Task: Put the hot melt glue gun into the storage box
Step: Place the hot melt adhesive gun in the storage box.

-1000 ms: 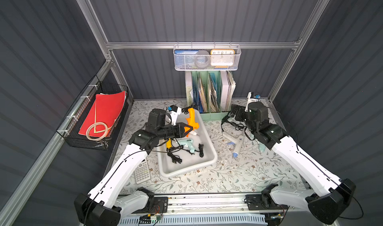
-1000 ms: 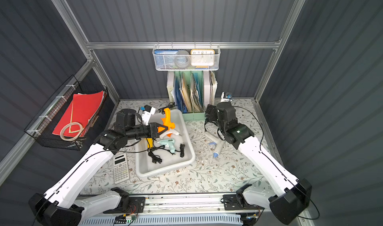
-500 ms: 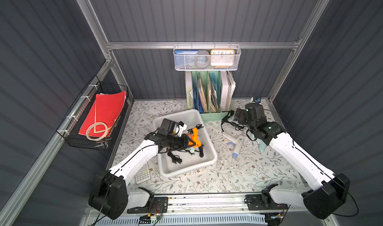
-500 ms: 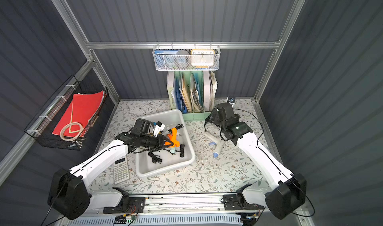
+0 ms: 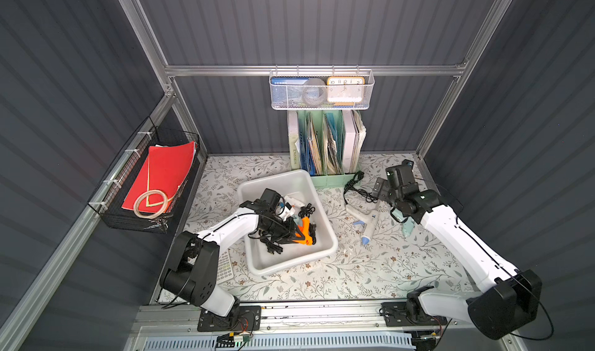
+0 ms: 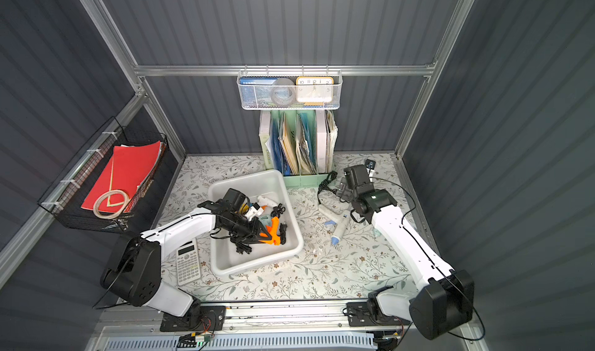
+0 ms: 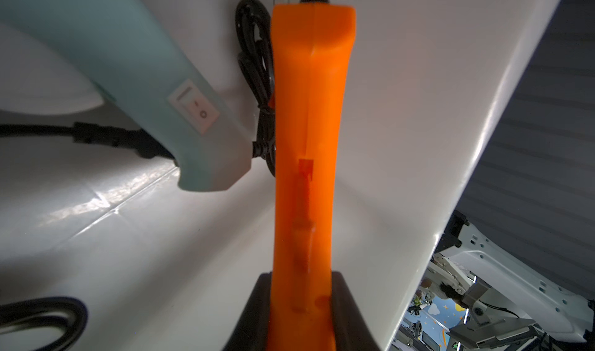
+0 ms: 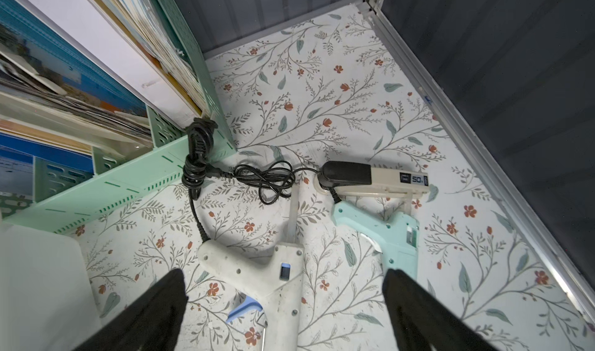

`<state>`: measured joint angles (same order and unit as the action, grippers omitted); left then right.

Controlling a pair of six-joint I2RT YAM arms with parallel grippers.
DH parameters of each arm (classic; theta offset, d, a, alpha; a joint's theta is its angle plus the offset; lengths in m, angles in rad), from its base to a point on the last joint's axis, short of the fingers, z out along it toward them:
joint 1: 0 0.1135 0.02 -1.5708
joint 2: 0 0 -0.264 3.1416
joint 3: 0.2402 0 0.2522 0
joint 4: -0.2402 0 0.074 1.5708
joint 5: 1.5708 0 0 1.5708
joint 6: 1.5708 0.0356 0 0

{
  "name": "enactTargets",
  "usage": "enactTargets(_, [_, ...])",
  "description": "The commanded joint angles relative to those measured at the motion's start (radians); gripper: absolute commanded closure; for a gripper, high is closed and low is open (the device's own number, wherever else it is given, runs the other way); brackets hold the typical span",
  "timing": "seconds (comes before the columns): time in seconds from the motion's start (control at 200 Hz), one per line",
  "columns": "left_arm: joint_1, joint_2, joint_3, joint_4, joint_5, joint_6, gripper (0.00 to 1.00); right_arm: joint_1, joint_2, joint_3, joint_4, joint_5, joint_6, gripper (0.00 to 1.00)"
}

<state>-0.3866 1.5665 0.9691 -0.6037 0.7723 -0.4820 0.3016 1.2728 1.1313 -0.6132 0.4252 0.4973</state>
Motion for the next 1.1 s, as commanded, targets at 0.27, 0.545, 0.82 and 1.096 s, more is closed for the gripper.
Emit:
enactTargets(0.27, [0.000, 0.099, 0.065, -0.128, -0.034, 0.073, 0.48, -0.078, 0.041, -0.123, -0.085, -0.133, 0.071, 0.01])
enactTargets(0.545, [0.000, 0.124, 0.131, -0.210, -0.111, 0.102, 0.11, -0.091, 0.120, -0.189, -0.043, -0.266, 0.114, 0.01])
enactTargets(0.82, [0.005, 0.088, 0.276, -0.381, -0.320, 0.102, 0.00, -0.091, 0.151, -0.210, -0.011, -0.260, 0.132, 0.01])
enactTargets(1.096, [0.015, 0.013, 0.489, -0.520, -0.581, 0.043, 0.00, -0.091, 0.182, -0.185, -0.048, -0.248, 0.144, 0.01])
